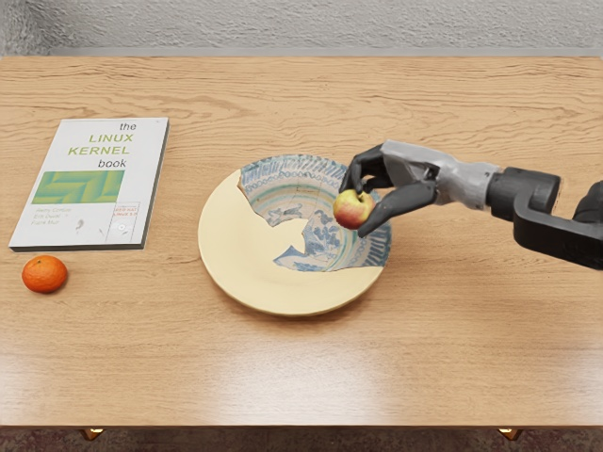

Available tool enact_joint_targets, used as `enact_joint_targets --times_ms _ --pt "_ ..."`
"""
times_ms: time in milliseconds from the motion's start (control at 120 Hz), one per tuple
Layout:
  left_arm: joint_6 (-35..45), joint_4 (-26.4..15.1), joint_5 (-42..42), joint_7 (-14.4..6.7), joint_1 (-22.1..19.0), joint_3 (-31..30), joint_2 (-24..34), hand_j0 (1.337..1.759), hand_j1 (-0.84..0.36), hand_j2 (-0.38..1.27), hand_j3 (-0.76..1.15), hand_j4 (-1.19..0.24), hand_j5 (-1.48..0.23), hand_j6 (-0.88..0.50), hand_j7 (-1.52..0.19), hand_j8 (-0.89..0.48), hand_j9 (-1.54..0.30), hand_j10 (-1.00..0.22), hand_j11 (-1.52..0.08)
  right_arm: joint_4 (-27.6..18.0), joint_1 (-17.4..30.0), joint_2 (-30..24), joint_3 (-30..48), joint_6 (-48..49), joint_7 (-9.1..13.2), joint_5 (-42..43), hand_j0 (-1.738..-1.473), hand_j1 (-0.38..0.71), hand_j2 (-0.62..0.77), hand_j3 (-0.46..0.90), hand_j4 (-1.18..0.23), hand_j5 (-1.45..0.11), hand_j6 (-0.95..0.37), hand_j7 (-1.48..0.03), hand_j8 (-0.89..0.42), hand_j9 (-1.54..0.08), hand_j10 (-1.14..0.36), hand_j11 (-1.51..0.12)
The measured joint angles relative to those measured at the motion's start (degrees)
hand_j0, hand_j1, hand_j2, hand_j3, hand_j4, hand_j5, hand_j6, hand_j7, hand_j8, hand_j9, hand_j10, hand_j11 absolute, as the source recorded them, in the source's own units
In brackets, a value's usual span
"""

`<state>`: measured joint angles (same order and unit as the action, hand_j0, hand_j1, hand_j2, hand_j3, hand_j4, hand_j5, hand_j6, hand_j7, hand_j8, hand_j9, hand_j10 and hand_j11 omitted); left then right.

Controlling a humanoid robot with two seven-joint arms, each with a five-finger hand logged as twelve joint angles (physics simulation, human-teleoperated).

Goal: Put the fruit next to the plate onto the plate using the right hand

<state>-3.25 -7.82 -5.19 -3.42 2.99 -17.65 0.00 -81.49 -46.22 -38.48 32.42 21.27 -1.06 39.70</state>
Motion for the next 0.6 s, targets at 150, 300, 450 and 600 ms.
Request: enact_joint_targets --times_ms 150,300,450,600 --pt "0.00 -0.01 0.00 0.00 0.00 0.00 0.00 1.658 0.06 0.05 0.00 -0.25 -0.32 -0.25 -0.32 -0.25 -0.32 -0.24 -0.32 2.87 -0.65 5.15 -0.42 0.15 0.26 2.05 -1.658 0.37 0.56 0.00 -0.80 -1.30 -0.39 -1.13 -0.28 -1.21 -0.56 -1.23" --pt "0.00 0.00 0.00 0.00 0.04 0.00 0.00 1.658 0.06 0.05 0.00 -0.25 -0.32 -0.25 -0.32 -0.25 -0.32 -0.24 -0.32 6.32 -1.38 10.88 -1.03 -0.02 0.77 6.61 -1.658 0.37 0.57 0.00 -0.80 -1.30 -0.39 -1.13 -0.28 -1.21 -0.56 -1.23" --pt "0.00 0.00 0.00 0.00 0.00 -0.01 0.00 1.658 0.06 0.05 0.00 -0.25 -0.32 -0.25 -0.32 -0.25 -0.32 -0.24 -0.32 9.24 -1.55 15.24 -1.27 -0.31 0.95 12.36 -1.658 0.37 0.56 0.00 -0.80 -1.31 -0.39 -1.13 -0.27 -1.21 -0.56 -1.23" --pt "0.00 -0.01 0.00 0.00 0.00 -0.01 0.00 1.658 0.06 0.05 0.00 -0.25 -0.32 -0.25 -0.32 -0.25 -0.32 -0.24 -0.32 10.75 -1.60 16.91 -1.34 -0.86 1.43 15.51 -1.658 0.38 0.57 0.00 -0.81 -1.29 -0.39 -1.13 -0.28 -1.20 -0.56 -1.23"
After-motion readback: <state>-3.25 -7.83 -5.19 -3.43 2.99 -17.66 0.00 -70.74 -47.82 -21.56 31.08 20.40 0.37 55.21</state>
